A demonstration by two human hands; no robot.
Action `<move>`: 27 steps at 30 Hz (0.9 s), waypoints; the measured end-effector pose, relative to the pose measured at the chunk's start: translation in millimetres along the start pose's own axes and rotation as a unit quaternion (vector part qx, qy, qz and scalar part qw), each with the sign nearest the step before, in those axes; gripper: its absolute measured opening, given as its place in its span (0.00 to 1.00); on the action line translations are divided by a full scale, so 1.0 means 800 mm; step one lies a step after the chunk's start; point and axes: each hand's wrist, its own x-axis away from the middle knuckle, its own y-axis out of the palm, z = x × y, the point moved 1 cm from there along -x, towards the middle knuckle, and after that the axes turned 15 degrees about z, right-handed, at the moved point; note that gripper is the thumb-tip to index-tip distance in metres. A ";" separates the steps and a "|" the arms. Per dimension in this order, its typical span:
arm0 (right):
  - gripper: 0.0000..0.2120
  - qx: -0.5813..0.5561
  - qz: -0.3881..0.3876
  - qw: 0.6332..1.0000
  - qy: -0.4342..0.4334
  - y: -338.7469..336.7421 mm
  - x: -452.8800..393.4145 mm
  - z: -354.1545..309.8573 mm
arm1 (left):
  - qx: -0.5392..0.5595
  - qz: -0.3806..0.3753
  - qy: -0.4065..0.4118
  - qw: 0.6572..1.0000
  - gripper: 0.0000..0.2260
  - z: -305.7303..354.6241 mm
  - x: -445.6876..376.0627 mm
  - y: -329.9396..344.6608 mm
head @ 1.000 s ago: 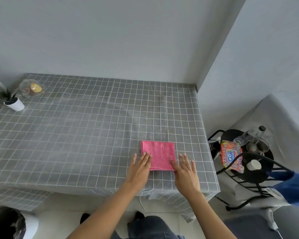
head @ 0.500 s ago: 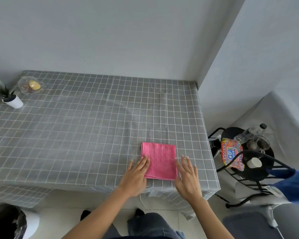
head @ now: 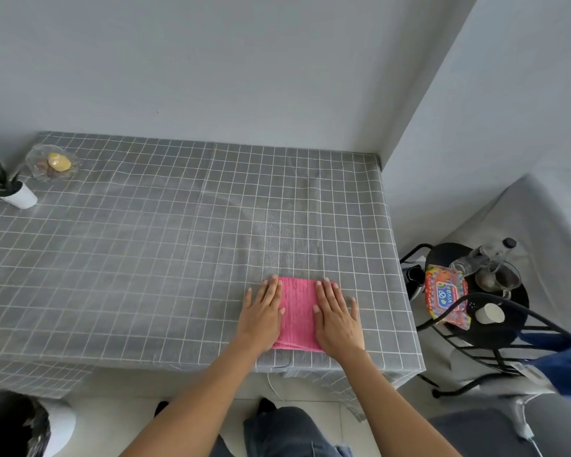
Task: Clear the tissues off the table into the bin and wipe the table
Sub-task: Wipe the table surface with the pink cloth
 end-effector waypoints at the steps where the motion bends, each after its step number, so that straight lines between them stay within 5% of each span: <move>1: 0.26 0.000 0.001 1.000 0.001 0.001 0.001 0.002 | -0.001 -0.008 0.000 1.000 0.26 -0.002 0.001 0.002; 16: 0.27 0.003 -0.028 0.999 0.022 0.001 -0.005 0.001 | -0.028 -0.066 0.027 0.997 0.27 -0.009 -0.002 -0.005; 27: 0.27 0.041 -0.032 0.999 0.004 -0.058 -0.057 -0.062 | -0.003 -0.022 -0.011 1.000 0.27 -0.098 -0.020 -0.090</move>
